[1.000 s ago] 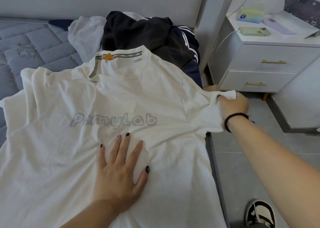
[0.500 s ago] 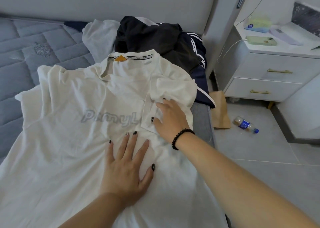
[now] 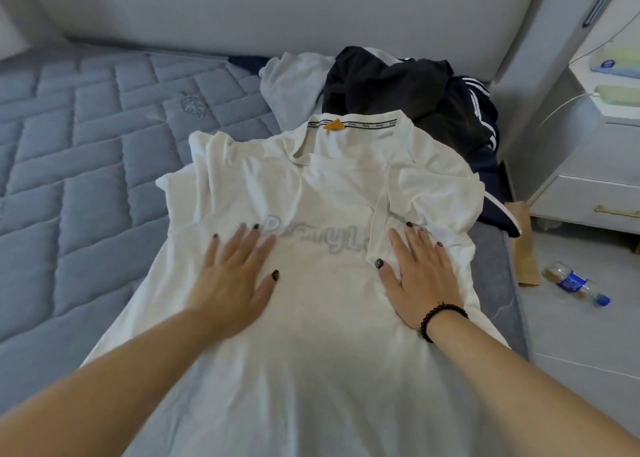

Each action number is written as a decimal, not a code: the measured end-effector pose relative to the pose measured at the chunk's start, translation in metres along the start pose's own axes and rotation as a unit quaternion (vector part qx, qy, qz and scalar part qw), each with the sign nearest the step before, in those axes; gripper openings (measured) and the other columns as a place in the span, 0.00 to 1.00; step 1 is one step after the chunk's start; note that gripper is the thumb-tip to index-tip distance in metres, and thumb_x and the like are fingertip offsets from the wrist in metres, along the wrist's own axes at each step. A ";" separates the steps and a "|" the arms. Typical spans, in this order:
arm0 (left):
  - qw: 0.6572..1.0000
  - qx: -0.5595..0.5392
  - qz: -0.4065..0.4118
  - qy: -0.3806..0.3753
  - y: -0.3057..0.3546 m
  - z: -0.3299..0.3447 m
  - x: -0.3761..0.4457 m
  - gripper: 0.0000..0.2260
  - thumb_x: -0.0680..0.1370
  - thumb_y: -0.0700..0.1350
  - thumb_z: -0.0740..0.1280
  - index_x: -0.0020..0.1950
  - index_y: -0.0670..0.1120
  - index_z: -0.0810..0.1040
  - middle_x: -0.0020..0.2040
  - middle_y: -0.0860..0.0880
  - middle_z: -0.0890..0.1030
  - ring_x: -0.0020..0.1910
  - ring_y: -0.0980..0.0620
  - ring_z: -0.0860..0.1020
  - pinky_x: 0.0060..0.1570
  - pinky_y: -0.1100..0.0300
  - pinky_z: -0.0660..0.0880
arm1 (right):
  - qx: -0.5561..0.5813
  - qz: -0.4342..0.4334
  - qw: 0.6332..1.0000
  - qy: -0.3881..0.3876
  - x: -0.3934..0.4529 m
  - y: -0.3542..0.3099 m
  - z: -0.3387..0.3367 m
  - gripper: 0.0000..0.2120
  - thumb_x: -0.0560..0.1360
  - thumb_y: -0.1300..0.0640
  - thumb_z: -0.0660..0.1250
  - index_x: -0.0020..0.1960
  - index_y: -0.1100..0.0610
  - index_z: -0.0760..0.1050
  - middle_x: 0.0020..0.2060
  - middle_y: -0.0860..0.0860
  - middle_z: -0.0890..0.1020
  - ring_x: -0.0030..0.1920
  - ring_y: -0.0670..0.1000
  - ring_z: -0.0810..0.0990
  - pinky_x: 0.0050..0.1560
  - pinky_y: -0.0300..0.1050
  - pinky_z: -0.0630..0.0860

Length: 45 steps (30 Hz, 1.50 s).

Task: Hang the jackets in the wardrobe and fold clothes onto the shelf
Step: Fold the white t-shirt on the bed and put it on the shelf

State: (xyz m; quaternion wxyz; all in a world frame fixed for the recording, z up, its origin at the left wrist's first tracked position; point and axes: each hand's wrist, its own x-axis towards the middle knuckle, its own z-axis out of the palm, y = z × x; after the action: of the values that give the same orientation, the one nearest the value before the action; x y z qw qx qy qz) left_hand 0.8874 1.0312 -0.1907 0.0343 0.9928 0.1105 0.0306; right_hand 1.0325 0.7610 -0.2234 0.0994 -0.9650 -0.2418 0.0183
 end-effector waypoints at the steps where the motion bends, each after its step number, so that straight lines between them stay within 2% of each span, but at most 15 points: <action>1: 0.995 0.027 -0.087 -0.031 -0.031 -0.001 -0.001 0.32 0.78 0.66 0.39 0.79 0.54 0.48 0.80 0.51 0.48 0.79 0.49 0.45 0.75 0.43 0.42 | -0.003 0.001 1.000 -0.001 0.001 -0.001 0.000 0.32 0.77 0.37 0.42 0.78 0.47 0.45 0.78 0.51 0.47 0.77 0.51 0.42 0.76 0.50 0.42; 3: 0.982 0.043 -0.175 -0.062 -0.067 0.003 -0.003 0.37 0.73 0.72 0.36 0.79 0.56 0.40 0.79 0.53 0.39 0.78 0.49 0.38 0.74 0.39 0.42 | -0.018 0.004 1.000 -0.002 0.001 -0.003 -0.003 0.32 0.77 0.38 0.43 0.78 0.48 0.45 0.78 0.52 0.47 0.77 0.52 0.43 0.76 0.51 0.43; 7: 0.984 -0.015 -0.177 -0.009 -0.070 0.010 -0.003 0.34 0.75 0.70 0.38 0.79 0.58 0.42 0.80 0.53 0.41 0.78 0.51 0.39 0.74 0.40 0.41 | -0.070 0.055 0.996 -0.002 0.000 -0.030 -0.011 0.30 0.78 0.44 0.43 0.78 0.51 0.44 0.78 0.55 0.45 0.77 0.56 0.42 0.75 0.57 0.46; 10: 0.982 -0.037 -0.180 0.033 -0.072 0.016 -0.002 0.31 0.78 0.67 0.42 0.79 0.56 0.43 0.80 0.51 0.42 0.78 0.51 0.41 0.75 0.43 0.40 | -0.037 -0.041 0.998 0.018 0.017 -0.094 -0.009 0.29 0.80 0.49 0.48 0.78 0.52 0.44 0.77 0.56 0.40 0.77 0.57 0.38 0.75 0.57 0.41; 15: 0.890 -0.101 -0.430 0.115 -0.078 0.019 0.017 0.35 0.77 0.64 0.42 0.78 0.44 0.53 0.79 0.42 0.51 0.78 0.45 0.45 0.74 0.43 0.39 | 0.031 -0.166 0.985 -0.033 0.059 -0.208 0.020 0.29 0.79 0.41 0.45 0.77 0.46 0.44 0.77 0.53 0.38 0.75 0.53 0.32 0.73 0.61 0.33; 19: 0.889 -0.116 -0.434 0.090 -0.091 0.015 0.045 0.32 0.79 0.62 0.42 0.78 0.49 0.55 0.79 0.47 0.54 0.79 0.49 0.47 0.73 0.40 0.39 | 0.017 -0.130 0.991 -0.004 0.066 -0.217 0.041 0.32 0.75 0.35 0.41 0.77 0.42 0.42 0.78 0.50 0.40 0.76 0.50 0.33 0.71 0.60 0.29; 21: 0.882 -0.160 -0.423 0.133 -0.107 0.013 0.062 0.28 0.78 0.61 0.47 0.74 0.52 0.65 0.76 0.48 0.64 0.76 0.49 0.59 0.74 0.44 0.46 | 0.019 -0.131 0.991 -0.003 0.068 -0.215 0.045 0.32 0.75 0.35 0.40 0.77 0.42 0.41 0.78 0.49 0.41 0.76 0.49 0.34 0.72 0.60 0.30; 24: 0.805 -0.332 -0.432 0.233 -0.134 0.002 0.080 0.17 0.74 0.60 0.59 0.61 0.57 0.73 0.58 0.57 0.79 0.58 0.51 0.76 0.60 0.53 0.67 | 0.014 -0.120 0.993 -0.008 0.069 -0.217 0.046 0.33 0.74 0.34 0.38 0.76 0.41 0.40 0.78 0.47 0.40 0.76 0.48 0.33 0.72 0.61 0.33; 27: 0.720 -0.475 -0.433 0.263 -0.155 0.003 0.087 0.23 0.68 0.62 0.64 0.63 0.60 0.69 0.48 0.61 0.82 0.51 0.57 0.77 0.56 0.54 0.68 | 0.014 -0.119 0.993 -0.006 0.069 -0.219 0.044 0.34 0.73 0.34 0.39 0.76 0.42 0.36 0.77 0.46 0.38 0.75 0.47 0.31 0.73 0.60 0.33; 30: 0.757 -0.448 -0.419 0.225 -0.160 0.005 0.092 0.27 0.65 0.69 0.64 0.62 0.63 0.69 0.37 0.69 0.80 0.52 0.56 0.76 0.57 0.51 0.69 | 0.018 -0.117 0.993 -0.001 0.072 -0.222 0.042 0.36 0.73 0.33 0.39 0.76 0.44 0.33 0.77 0.47 0.37 0.75 0.47 0.31 0.73 0.59 0.34; 34: 0.782 -0.458 -0.379 0.187 -0.169 -0.001 0.097 0.13 0.64 0.72 0.64 0.46 0.72 0.74 0.42 0.62 0.83 0.47 0.56 0.79 0.56 0.48 0.72 | 0.021 -0.162 0.987 0.013 0.083 -0.226 0.041 0.35 0.74 0.32 0.40 0.77 0.43 0.39 0.78 0.46 0.42 0.76 0.47 0.34 0.74 0.59 0.38; 37: 0.768 -0.515 -0.349 0.153 -0.175 -0.002 0.097 0.15 0.69 0.64 0.69 0.53 0.61 0.77 0.34 0.56 0.84 0.32 0.57 0.81 0.54 0.44 0.77 | 0.214 -0.164 0.962 0.052 0.122 -0.242 0.029 0.27 0.76 0.40 0.52 0.71 0.49 0.65 0.72 0.45 0.65 0.74 0.42 0.57 0.73 0.61 0.48; 41: 0.802 -0.476 -0.331 0.143 -0.173 -0.001 0.096 0.19 0.73 0.59 0.68 0.63 0.62 0.70 0.37 0.64 0.83 0.41 0.60 0.82 0.51 0.50 0.75 | 0.350 -0.133 0.908 0.190 0.224 -0.287 -0.003 0.06 0.73 0.60 0.65 0.48 0.54 0.79 0.48 0.46 0.81 0.53 0.47 0.78 0.62 0.56 0.70; 43: 0.813 -0.463 -0.315 0.155 -0.173 0.002 0.097 0.26 0.72 0.56 0.69 0.68 0.62 0.65 0.39 0.68 0.81 0.40 0.66 0.80 0.44 0.59 0.71 | 0.291 -0.087 0.946 0.113 0.276 -0.316 -0.022 0.02 0.73 0.54 0.67 0.45 0.51 0.76 0.45 0.46 0.81 0.51 0.50 0.78 0.59 0.53 0.72; 45: 0.833 -0.430 -0.299 0.178 -0.169 0.004 0.096 0.29 0.71 0.54 0.69 0.71 0.59 0.63 0.40 0.70 0.80 0.39 0.68 0.78 0.38 0.63 0.67 | 0.164 -0.048 0.985 -0.029 0.313 -0.342 -0.030 0.14 0.70 0.41 0.67 0.43 0.52 0.74 0.41 0.48 0.80 0.47 0.53 0.79 0.46 0.48 0.75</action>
State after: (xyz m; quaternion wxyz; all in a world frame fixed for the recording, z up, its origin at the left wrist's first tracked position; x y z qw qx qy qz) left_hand 0.9448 1.2167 -0.2024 0.4451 0.7736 0.3822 0.2395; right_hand 1.1529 1.1977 -0.1213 0.2499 -0.9219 -0.2848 0.0806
